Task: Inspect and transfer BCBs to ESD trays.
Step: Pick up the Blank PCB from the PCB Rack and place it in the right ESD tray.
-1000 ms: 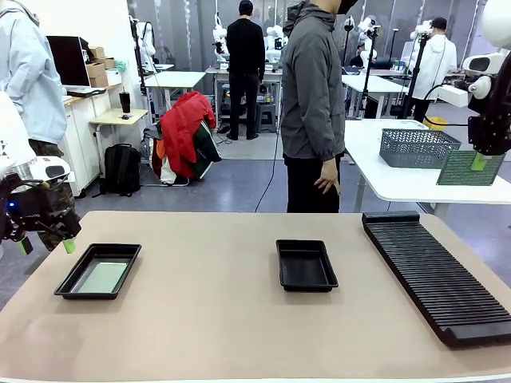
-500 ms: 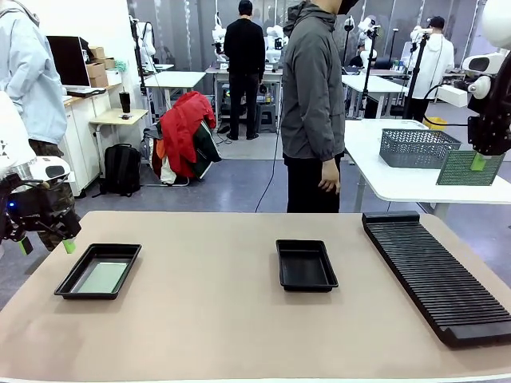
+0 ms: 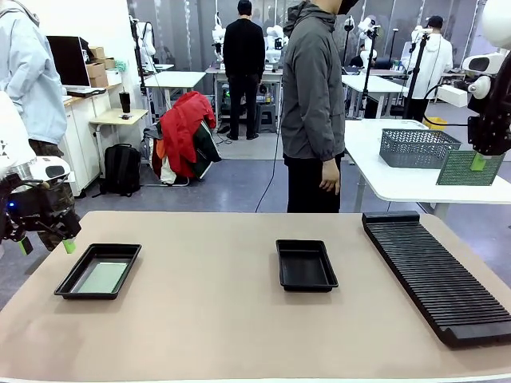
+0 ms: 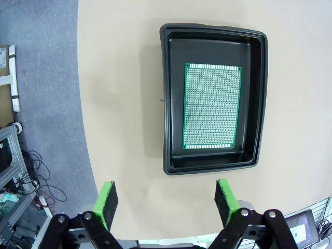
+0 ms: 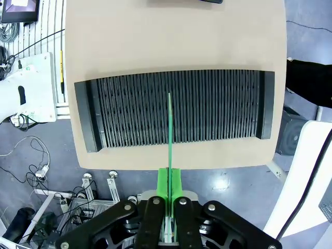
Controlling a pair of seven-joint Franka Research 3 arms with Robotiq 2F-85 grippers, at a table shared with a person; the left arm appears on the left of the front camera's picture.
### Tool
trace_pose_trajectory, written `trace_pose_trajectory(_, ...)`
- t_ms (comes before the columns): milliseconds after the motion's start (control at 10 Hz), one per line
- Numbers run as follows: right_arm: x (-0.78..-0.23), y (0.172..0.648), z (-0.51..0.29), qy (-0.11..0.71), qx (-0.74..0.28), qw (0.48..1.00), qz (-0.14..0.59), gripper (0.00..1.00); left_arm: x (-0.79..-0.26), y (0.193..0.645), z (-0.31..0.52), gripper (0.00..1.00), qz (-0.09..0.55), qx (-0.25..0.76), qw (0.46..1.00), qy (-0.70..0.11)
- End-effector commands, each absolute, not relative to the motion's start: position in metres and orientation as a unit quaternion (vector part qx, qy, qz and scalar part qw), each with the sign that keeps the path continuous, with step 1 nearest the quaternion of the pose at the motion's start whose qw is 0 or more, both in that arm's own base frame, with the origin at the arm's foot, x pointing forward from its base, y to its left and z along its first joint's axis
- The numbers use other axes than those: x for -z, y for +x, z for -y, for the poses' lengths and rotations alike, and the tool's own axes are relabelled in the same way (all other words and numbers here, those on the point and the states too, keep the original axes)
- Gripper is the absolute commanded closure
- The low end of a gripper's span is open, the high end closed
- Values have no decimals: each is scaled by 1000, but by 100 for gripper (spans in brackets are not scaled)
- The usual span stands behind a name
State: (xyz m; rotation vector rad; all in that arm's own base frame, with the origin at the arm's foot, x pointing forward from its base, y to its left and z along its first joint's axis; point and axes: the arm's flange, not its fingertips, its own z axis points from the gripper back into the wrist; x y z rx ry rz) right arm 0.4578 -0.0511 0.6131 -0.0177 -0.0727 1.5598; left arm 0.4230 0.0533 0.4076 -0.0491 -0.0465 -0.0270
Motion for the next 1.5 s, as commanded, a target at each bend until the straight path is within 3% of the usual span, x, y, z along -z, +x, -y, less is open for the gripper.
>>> trace_pose_trajectory(0, -613, 457, 41, 11, -678, 733, 56, 98, -407, 424, -54, 0, 29, 14, 999, -27)
trace_pose_trajectory(300, -602, 463, -3, 79, -536, 834, 101, 98, -407, 424, -54, 0, 29, 14, 999, -27)
trace_pose_trajectory(700, -558, 472, -66, 164, -316, 931, 77, 98, -407, 424, -54, 0, 29, 14, 999, -27)
trace_pose_trajectory(1100, -495, 474, -111, 242, -120, 961, 52, 98, -407, 424, -54, 0, 29, 14, 999, -27)
trace_pose_trajectory(1400, -443, 474, -128, 283, -53, 957, 47, 98, -407, 424, -54, 0, 29, 14, 999, -27)
